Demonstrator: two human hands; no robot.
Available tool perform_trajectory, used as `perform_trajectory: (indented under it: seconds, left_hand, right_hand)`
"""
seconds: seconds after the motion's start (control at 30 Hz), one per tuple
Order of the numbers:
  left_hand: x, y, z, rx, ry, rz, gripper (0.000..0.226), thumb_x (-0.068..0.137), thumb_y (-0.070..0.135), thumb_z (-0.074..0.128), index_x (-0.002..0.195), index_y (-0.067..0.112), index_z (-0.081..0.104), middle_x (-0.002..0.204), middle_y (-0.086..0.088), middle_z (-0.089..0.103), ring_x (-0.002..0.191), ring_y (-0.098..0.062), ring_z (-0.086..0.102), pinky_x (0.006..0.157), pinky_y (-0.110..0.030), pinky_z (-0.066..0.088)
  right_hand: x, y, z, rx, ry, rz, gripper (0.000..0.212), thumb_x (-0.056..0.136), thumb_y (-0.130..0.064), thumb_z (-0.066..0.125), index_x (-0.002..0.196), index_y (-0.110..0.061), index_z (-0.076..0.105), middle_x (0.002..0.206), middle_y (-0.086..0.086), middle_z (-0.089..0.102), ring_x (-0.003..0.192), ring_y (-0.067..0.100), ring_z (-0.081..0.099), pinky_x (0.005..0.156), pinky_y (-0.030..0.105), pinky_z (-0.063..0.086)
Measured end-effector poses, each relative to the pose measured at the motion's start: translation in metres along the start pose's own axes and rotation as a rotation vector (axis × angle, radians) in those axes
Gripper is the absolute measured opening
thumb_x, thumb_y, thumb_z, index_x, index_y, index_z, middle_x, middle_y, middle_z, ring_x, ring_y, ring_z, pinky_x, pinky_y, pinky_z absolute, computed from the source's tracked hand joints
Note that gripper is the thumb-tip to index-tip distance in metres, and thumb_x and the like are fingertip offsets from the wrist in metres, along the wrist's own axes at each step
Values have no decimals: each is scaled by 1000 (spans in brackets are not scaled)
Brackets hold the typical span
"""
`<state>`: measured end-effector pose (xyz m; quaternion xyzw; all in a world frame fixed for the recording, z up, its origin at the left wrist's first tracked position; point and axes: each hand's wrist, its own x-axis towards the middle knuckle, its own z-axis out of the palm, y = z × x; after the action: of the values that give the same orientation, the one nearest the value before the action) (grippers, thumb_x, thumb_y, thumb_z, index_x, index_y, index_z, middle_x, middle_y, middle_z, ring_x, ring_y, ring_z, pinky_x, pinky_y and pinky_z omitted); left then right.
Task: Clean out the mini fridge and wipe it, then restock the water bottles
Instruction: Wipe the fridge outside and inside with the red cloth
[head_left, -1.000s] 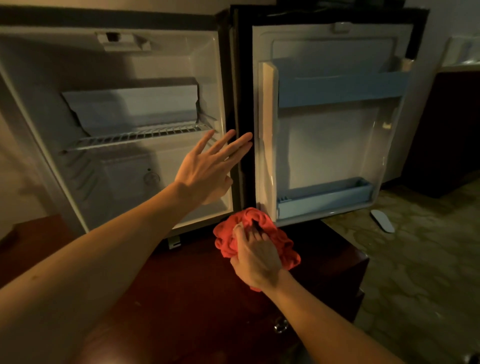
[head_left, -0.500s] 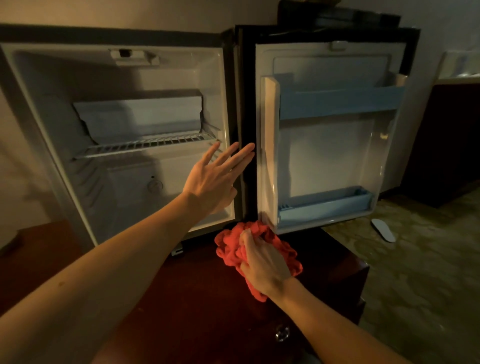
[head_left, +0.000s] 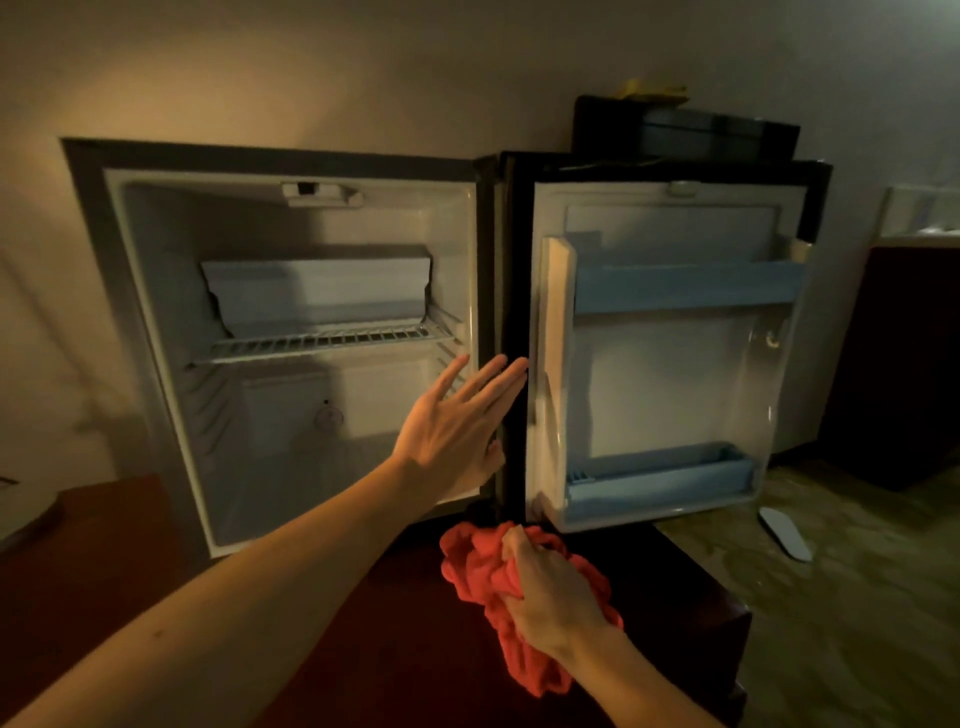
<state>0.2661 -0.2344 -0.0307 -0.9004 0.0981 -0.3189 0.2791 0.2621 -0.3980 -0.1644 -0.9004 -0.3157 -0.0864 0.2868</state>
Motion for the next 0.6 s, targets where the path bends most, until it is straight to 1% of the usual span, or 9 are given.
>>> perform_trajectory:
  seconds: [0.03, 0.07, 0.13, 0.17, 0.23, 0.3, 0.4, 0.53, 0.6]
  left_hand:
    - [2, 0, -5, -19, 23, 4, 84, 94, 49, 39, 157, 13, -2, 164, -2, -12, 151, -18, -6, 122, -47, -3]
    - [4, 0, -9, -36, 52, 2, 83, 94, 49, 38, 157, 13, 0, 165, -2, -9, 151, -18, -4, 123, -47, 0]
    - [11, -3, -21, -74, 118, -22, 80, 94, 49, 38, 158, 13, 5, 165, -2, -3, 151, -18, 0, 123, -46, 7]
    - [17, -4, -27, -101, 151, -40, 79, 94, 49, 37, 158, 13, 6, 165, -2, 0, 152, -19, 2, 123, -46, 10]
    - [28, -4, -40, -160, 226, -86, 77, 95, 48, 38, 157, 12, 10, 165, -2, 3, 152, -19, 5, 122, -45, 14]
    - [42, -3, -53, -235, 284, -121, 76, 94, 46, 42, 157, 12, 16, 165, -3, 6, 152, -18, 6, 122, -44, 15]
    - [69, 0, -68, -283, 304, -147, 74, 95, 45, 43, 157, 13, 17, 165, -5, 5, 152, -20, 3, 123, -42, 12]
    - [100, -4, -81, -316, 288, -128, 72, 91, 46, 21, 154, 11, 24, 163, -9, 13, 151, -24, 7, 123, -42, 11]
    - [110, -12, -79, -306, 278, -66, 70, 90, 42, 21, 152, 12, 33, 161, -10, 24, 150, -25, 15, 123, -40, 12]
  right_hand:
    - [-3, 1, -8, 27, 14, -24, 22, 96, -29, 37, 117, -34, 42, 114, -15, 62, 102, -8, 58, 88, 14, 45]
    - [-7, 3, -17, 0, 22, -41, 28, 92, -33, 35, 119, -33, 42, 121, -16, 59, 109, -4, 56, 93, 14, 41]
    - [-13, 12, -30, -85, 109, -112, 47, 81, -31, 53, 125, -34, 36, 134, -12, 53, 118, 12, 54, 99, 21, 39]
    - [-15, 20, -40, -35, 208, -148, 62, 72, -20, 69, 123, -36, 38, 131, -12, 57, 114, 16, 58, 98, 23, 42]
    - [-15, 37, -66, 78, 381, -163, 75, 55, -1, 81, 111, -37, 47, 109, -11, 64, 96, 17, 64, 88, 24, 46]
    - [-8, 47, -106, 46, 559, -126, 64, 54, 4, 82, 96, -33, 50, 94, -9, 59, 86, 19, 60, 83, 25, 43]
    - [13, 46, -176, -56, 787, -206, 37, 66, -3, 75, 89, -23, 53, 96, 0, 62, 93, 28, 59, 86, 36, 44]
    - [53, 31, -259, -269, 873, -435, 17, 77, -12, 57, 94, -13, 57, 103, 8, 63, 96, 31, 55, 82, 33, 38]
    - [77, 18, -287, -403, 864, -487, 29, 74, -7, 69, 100, -13, 59, 111, 9, 63, 103, 32, 53, 85, 36, 40]
